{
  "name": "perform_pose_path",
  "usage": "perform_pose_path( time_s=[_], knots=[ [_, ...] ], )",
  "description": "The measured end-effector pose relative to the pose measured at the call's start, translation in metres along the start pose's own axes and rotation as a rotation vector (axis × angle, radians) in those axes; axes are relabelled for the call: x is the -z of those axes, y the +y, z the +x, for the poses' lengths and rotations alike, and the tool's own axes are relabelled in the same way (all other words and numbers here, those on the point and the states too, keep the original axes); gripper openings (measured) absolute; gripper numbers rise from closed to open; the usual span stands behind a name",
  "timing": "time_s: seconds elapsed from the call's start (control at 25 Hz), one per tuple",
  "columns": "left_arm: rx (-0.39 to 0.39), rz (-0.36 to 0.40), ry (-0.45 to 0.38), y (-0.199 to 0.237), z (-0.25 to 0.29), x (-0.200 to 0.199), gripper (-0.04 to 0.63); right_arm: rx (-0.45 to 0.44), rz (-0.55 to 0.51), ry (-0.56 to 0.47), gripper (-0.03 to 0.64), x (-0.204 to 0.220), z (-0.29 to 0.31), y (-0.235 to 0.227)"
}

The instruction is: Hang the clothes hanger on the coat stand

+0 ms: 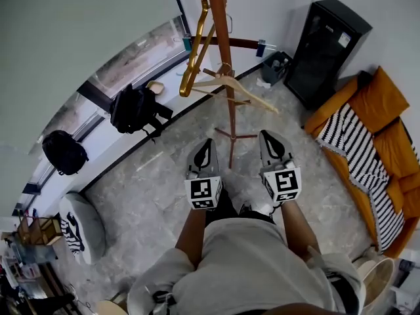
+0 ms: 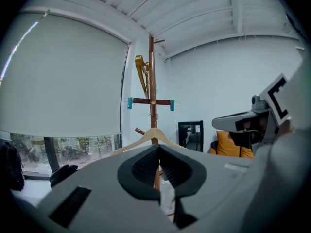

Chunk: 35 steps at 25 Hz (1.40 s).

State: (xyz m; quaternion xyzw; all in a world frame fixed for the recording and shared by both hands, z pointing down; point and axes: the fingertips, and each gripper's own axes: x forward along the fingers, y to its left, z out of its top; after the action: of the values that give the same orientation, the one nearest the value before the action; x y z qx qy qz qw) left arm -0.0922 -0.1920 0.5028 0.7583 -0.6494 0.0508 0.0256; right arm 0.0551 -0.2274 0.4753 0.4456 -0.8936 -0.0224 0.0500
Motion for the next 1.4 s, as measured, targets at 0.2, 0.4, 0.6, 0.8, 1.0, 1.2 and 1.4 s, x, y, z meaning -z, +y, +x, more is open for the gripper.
perform_pose_path(
  time_s=[0.2, 0.4, 0.6, 0.8, 1.0, 1.2, 1.4],
  knots=[
    [0.003, -0.022, -0.013, -0.012, -0.031, -0.008, 0.009, 0.012, -0.022, -0.021, 0.005, -0.013, -0.032, 0.010],
    [0.030, -0.040, -0.050, -0.024, -0.057, -0.025, 0.009, 0.028, -0.017, -0.079, 0.005, -0.034, -0.050, 0.023],
    [0.053, -0.024, -0.087, -0.011, -0.076, -0.039, 0.009, 0.041, -0.030, -0.099, 0.005, -0.047, -0.050, 0.049],
    [0.074, -0.036, -0.096, 0.019, -0.096, -0.046, 0.009, 0.058, -0.013, -0.106, 0.005, -0.059, -0.051, 0.079],
    [0.114, -0.067, -0.149, 0.032, -0.107, -0.061, 0.009, 0.082, -0.030, -0.120, 0.004, -0.075, -0.052, 0.101],
    [0.175, -0.059, -0.179, 0.021, -0.105, -0.072, 0.009, 0.129, -0.052, -0.090, 0.005, -0.079, -0.061, 0.098],
    [0.198, -0.044, -0.201, 0.016, -0.101, -0.079, 0.009, 0.149, -0.066, -0.126, 0.005, -0.088, -0.065, 0.095]
  ],
)
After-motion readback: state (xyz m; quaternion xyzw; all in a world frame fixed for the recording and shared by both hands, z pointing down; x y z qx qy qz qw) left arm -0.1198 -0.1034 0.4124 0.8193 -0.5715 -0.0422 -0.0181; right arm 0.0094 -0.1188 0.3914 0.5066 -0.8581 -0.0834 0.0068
